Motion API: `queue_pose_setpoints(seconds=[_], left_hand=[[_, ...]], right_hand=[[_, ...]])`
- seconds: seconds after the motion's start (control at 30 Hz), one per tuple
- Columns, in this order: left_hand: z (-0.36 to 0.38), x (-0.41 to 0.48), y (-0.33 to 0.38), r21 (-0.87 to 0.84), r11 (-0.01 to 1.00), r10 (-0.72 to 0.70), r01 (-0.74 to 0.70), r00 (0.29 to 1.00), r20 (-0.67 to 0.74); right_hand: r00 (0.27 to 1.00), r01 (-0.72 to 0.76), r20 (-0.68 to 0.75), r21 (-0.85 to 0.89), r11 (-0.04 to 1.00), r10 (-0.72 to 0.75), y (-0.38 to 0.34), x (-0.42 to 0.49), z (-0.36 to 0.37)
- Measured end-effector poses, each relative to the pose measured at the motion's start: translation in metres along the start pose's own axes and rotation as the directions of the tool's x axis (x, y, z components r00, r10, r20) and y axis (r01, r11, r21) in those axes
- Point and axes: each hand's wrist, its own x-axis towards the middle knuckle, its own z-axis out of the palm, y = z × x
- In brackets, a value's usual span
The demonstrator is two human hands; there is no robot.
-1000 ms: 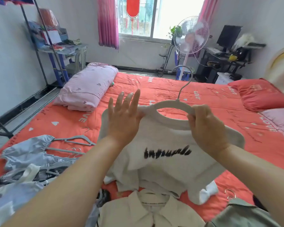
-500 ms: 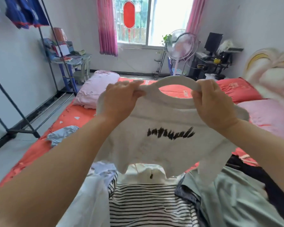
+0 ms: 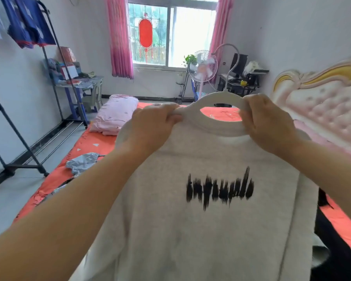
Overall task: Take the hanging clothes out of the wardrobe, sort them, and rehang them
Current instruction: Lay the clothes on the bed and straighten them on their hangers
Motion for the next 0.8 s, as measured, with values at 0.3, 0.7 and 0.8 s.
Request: queue_pose_setpoints(seconds=[0.3,0.7,0.8], left_hand=[[0.060,-0.027,-0.018,0.024,0.997,-0.081,0.078,0.989,0.128],[0.289,0.012,-0.132,0.126,0.944,-0.329,0.306,0.908,0.259],[0.349,0.032,-0.174,0.154,0.917,-0.397,0.369,0.883,0.250]], right_hand=[[0.972,-0.104,0.211,0.014,0.994,0.099,0.015,-0.028,0.069],[0.930,-0.145,0.360,0.190,0.971,0.068,0.099,-0.063,0.344],[0.886,-0.184,0.458,0.204,0.961,0.072,0.116,-0.059,0.420]])
